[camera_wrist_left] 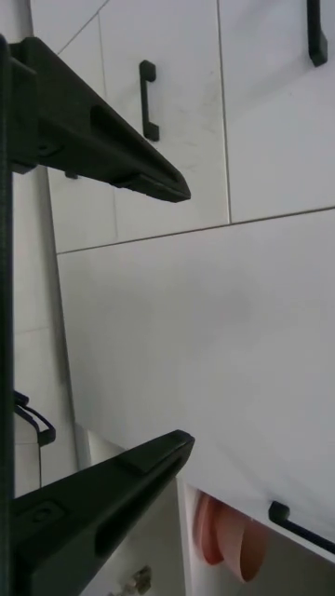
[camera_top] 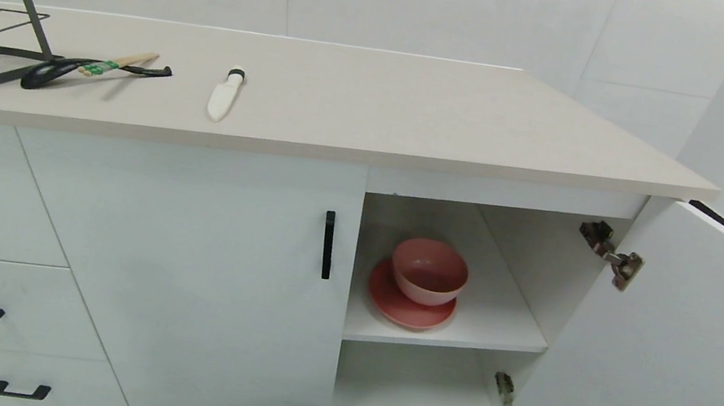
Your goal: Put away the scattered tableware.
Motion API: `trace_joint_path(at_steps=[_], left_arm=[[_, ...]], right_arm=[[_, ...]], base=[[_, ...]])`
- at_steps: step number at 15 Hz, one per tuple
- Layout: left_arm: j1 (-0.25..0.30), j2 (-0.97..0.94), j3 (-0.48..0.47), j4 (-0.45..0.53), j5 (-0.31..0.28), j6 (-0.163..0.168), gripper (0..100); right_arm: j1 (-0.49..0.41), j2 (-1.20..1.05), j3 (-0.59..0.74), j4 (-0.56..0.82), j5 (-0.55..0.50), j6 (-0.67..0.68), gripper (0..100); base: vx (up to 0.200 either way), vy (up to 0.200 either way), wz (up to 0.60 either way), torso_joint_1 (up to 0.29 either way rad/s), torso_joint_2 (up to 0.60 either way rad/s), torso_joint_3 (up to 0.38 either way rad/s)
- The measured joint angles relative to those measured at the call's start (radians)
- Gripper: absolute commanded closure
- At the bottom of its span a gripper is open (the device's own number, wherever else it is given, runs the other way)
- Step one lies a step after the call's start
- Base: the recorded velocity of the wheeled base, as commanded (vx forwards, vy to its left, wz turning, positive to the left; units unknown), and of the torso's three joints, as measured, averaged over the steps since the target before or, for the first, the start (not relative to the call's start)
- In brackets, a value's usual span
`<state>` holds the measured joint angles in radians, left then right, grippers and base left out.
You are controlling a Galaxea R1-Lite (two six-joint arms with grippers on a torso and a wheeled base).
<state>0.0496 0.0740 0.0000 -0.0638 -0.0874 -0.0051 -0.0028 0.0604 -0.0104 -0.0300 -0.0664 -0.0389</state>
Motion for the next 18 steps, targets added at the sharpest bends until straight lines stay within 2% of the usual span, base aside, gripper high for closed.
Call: trace_joint_path(at_steps=[3,8,10,12,13,16,18], left_arm=[[-0.001,0.0,0.0,0.0,0.0,-0.019,0],[-0.001,0.0,0.0,0.0,0.004,-0.023,0],[0.0,0.0,0.0,-0.001,0.012,-0.026,0],[0.0,0.0,0.0,0.013,0.05,-0.01,0],[0.0,0.0,0.0,0.058,0.096,-0.007,0],[0.0,0.001,0.0,0.064,0.096,0.006,0],[-0.001,0.001,0.0,0.066,0.095,0.007,0]], right_arm=[[-0.003,-0.027,-0.001,0.003,0.009,0.016,0],[0.0,-0.043,-0.002,0.001,0.009,0.017,0],[0.001,-0.045,-0.002,0.001,0.009,0.009,0],[0.001,-0.045,-0.002,0.002,0.01,-0.045,0],[0.001,-0.045,-0.002,0.002,0.015,-0.091,0],[0.001,-0.046,-0.001,0.0,0.024,-0.094,0],[0.002,-0.046,-0.001,0.004,0.042,-0.013,0]], base=[[0.0,0.0,0.0,0.0,0.0,0.0],[-0.2,0.0,0.0,0.005,0.0,0.002],[0.0,0.0,0.0,0.0,0.0,0.0],[0.0,0.0,0.0,0.0,0.0,0.0],[0.0,0.0,0.0,0.0,0.0,0.0],[-0.067,0.0,0.0,0.002,0.0,0.001],[-0.2,0.0,0.0,0.005,0.0,-0.002]])
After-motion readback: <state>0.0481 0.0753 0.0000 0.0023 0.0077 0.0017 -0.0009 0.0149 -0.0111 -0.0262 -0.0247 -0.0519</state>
